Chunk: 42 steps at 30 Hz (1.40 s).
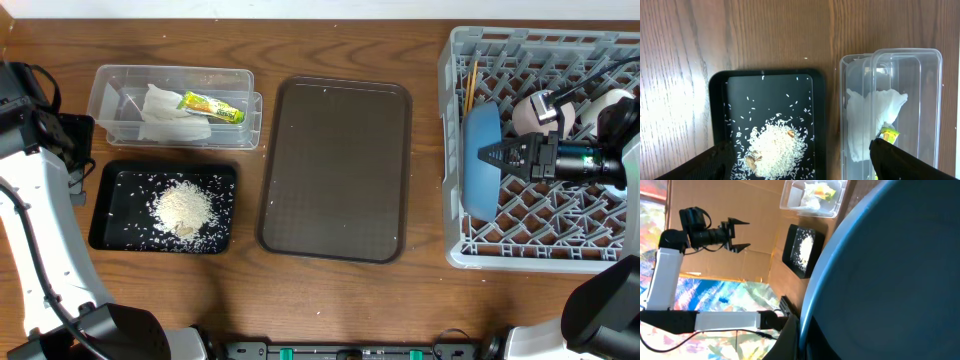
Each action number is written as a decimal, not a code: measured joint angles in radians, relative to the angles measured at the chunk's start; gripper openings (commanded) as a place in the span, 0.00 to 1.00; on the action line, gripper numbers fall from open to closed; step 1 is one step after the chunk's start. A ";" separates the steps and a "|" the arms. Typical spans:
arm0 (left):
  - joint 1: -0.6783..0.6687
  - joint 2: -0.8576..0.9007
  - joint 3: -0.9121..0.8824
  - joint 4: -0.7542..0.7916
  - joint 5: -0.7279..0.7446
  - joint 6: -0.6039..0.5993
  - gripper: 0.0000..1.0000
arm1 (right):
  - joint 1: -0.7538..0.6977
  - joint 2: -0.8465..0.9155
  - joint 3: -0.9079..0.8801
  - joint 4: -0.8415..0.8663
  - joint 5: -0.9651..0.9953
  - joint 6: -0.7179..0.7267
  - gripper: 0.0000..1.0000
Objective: Sort waste into correct bins and load items into the dishwasher rack
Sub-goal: 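Carry the blue plate right and stand it upright in the rack, then release the blue plate in the rack and raise the right gripper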
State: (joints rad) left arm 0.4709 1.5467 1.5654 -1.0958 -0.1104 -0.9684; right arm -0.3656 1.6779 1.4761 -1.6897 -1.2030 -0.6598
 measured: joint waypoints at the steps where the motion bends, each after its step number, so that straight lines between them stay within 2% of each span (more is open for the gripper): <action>1: 0.000 0.000 0.000 0.000 0.000 0.000 0.89 | -0.002 0.000 0.000 -0.003 -0.003 -0.001 0.01; 23: 0.000 0.000 0.000 0.000 0.000 0.000 0.89 | -0.018 0.000 -0.008 0.052 -0.071 -0.008 0.01; 26: 0.000 0.000 0.000 0.000 0.000 0.000 0.89 | -0.018 0.001 -0.008 0.113 -0.041 0.028 0.01; 34: 0.000 0.000 0.000 0.000 0.000 0.000 0.89 | -0.018 0.004 -0.008 0.122 -0.035 0.048 0.03; 38: 0.000 0.000 0.000 0.000 0.000 0.000 0.89 | -0.018 0.005 -0.008 0.121 -0.024 0.054 0.15; 40: 0.000 0.000 0.000 0.000 0.000 0.000 0.89 | -0.020 0.006 -0.007 0.121 -0.003 0.060 0.29; 42: 0.000 0.000 0.000 0.000 0.000 0.000 0.89 | -0.029 0.011 -0.007 0.117 0.017 0.064 0.35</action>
State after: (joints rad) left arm 0.4713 1.5467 1.5654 -1.0962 -0.1104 -0.9684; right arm -0.3946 1.6890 1.4689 -1.5726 -1.1858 -0.5953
